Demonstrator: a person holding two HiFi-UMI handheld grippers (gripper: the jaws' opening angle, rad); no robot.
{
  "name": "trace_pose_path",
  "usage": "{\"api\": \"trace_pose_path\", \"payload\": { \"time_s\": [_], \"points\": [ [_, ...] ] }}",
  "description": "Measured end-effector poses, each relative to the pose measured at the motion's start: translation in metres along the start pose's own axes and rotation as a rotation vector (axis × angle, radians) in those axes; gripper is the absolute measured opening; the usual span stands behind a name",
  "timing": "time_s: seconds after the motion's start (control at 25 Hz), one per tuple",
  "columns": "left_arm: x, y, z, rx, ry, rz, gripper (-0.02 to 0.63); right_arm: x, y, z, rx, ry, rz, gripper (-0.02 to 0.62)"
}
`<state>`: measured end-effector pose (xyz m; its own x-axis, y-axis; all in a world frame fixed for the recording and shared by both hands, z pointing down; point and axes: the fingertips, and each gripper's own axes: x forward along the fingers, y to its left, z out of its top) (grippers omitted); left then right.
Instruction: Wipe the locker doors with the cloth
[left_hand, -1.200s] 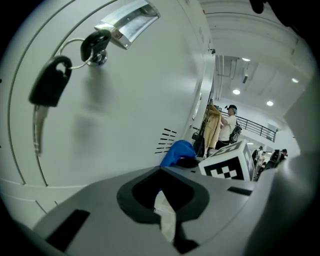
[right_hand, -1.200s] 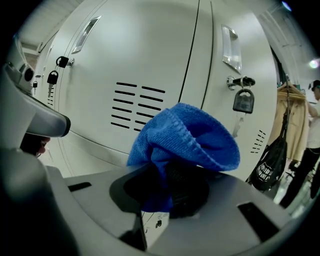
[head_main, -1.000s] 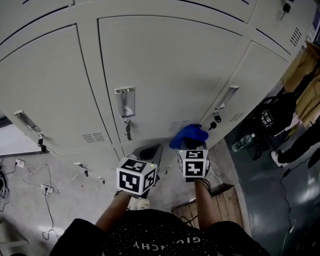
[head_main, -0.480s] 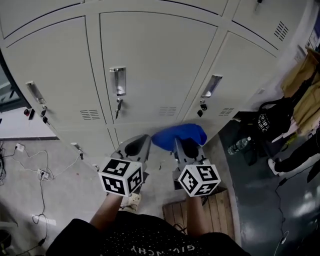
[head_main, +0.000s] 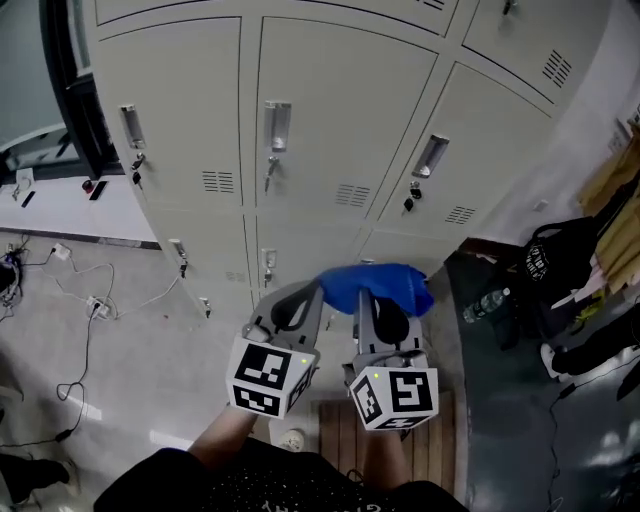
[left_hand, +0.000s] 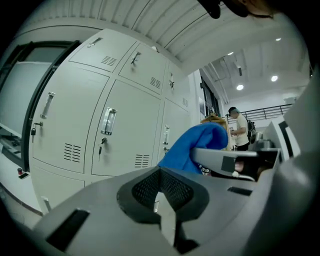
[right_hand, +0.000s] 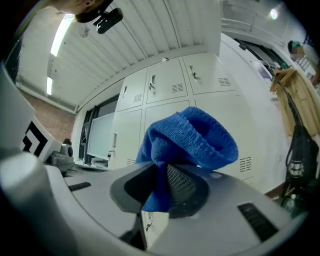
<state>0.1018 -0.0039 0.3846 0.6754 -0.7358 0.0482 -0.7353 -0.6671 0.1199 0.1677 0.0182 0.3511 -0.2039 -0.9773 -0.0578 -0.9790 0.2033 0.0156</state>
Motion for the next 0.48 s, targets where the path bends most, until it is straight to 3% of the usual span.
{"api": "trace_pose_path", "payload": {
  "time_s": [0.48],
  "points": [
    [-0.048, -0.021, 0.002, 0.057, -0.009, 0.057, 0.011, -0.039, 0.016, -0.005, 0.004, 0.048, -0.01, 0.062]
  ]
}}
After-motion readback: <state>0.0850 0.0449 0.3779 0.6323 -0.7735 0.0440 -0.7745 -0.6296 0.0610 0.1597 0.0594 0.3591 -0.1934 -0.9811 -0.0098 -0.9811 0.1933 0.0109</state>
